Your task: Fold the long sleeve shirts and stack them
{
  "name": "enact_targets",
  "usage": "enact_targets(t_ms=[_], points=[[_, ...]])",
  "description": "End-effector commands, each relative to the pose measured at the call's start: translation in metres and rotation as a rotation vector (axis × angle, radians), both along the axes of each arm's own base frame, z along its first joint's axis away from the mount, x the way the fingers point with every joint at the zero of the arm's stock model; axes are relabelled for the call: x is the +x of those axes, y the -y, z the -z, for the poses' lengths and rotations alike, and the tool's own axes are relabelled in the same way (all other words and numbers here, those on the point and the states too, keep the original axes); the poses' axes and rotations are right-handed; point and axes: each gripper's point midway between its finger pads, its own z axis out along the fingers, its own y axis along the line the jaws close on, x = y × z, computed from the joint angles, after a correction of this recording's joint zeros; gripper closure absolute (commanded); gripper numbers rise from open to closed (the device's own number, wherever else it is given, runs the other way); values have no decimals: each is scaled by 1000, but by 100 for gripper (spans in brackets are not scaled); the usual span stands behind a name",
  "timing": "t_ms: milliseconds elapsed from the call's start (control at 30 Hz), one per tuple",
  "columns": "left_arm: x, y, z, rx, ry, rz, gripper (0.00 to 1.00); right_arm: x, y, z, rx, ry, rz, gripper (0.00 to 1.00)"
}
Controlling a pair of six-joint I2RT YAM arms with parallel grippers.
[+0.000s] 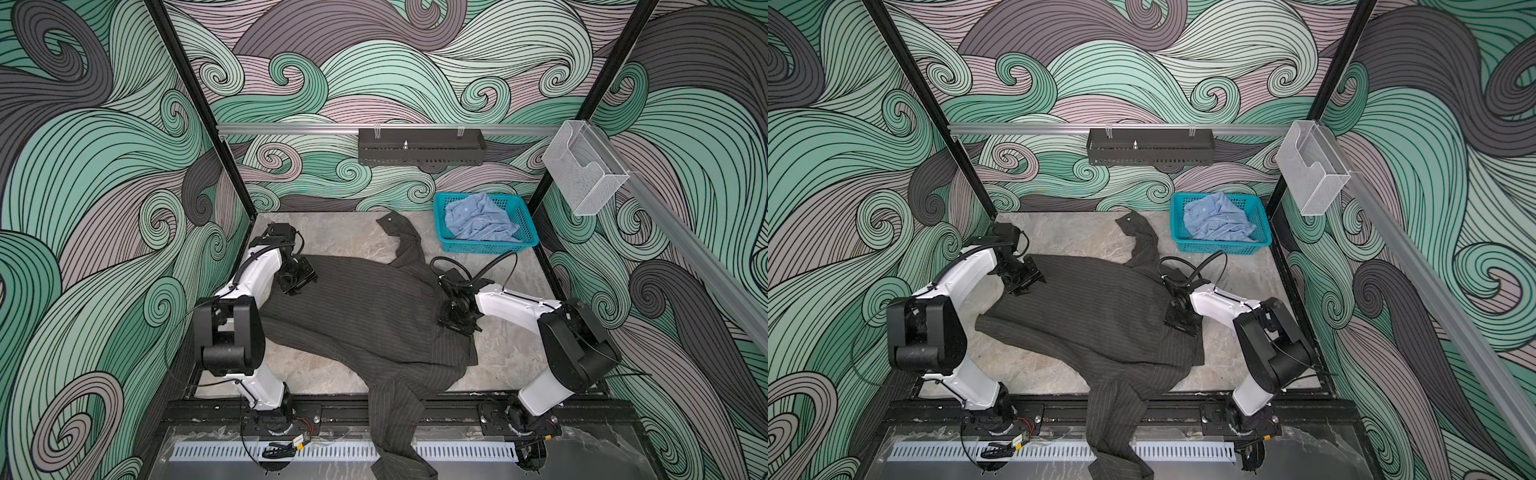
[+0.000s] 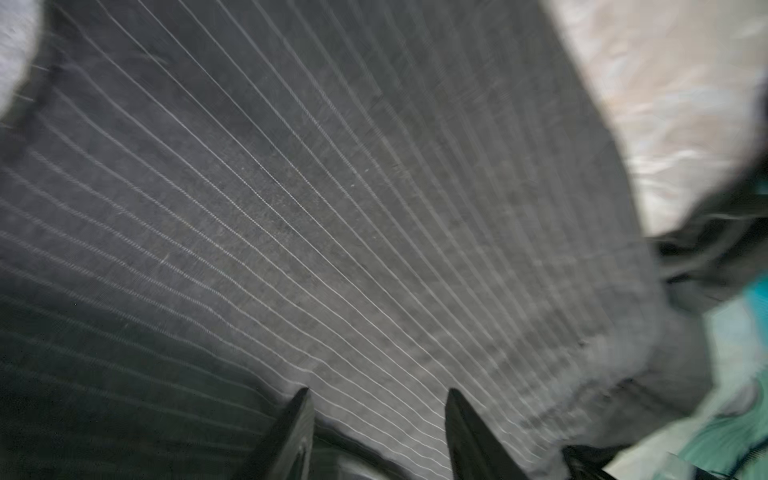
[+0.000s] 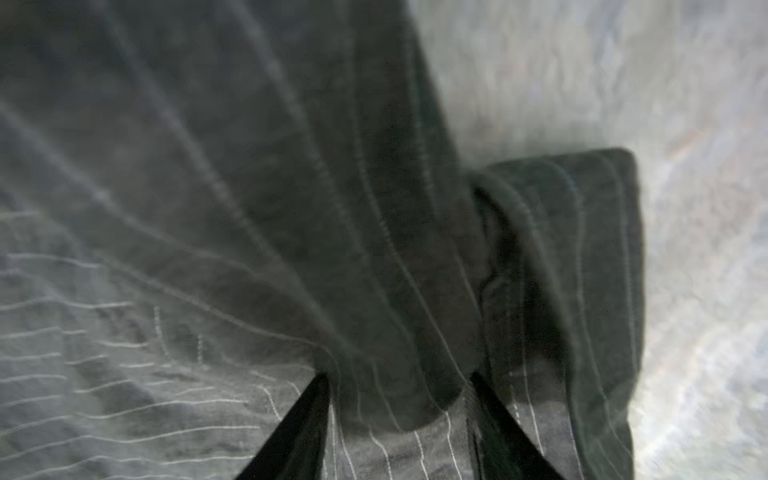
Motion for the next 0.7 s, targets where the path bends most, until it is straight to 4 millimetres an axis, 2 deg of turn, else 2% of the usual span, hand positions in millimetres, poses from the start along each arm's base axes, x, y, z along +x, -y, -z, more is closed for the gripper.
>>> enact_targets(t_ms=[0, 133, 233, 400, 533, 667], points=[[-6, -10, 25, 61, -114, 15, 45, 18, 5, 2, 3, -10, 23, 50], [2, -14, 61, 3, -190, -57, 41, 38, 5, 4, 11, -18, 36, 52], [12, -20, 76, -21, -207, -113, 41, 56, 8, 1, 1, -8, 37, 52], [40, -22, 83, -47, -212, -146, 39, 95, 13, -8, -18, 20, 24, 52], [66, -16, 88, -90, -202, -167, 39, 123, 16, -12, -38, 27, 2, 52], [82, -4, 90, -136, -201, -163, 39, 144, 19, -12, -38, 22, -4, 52]])
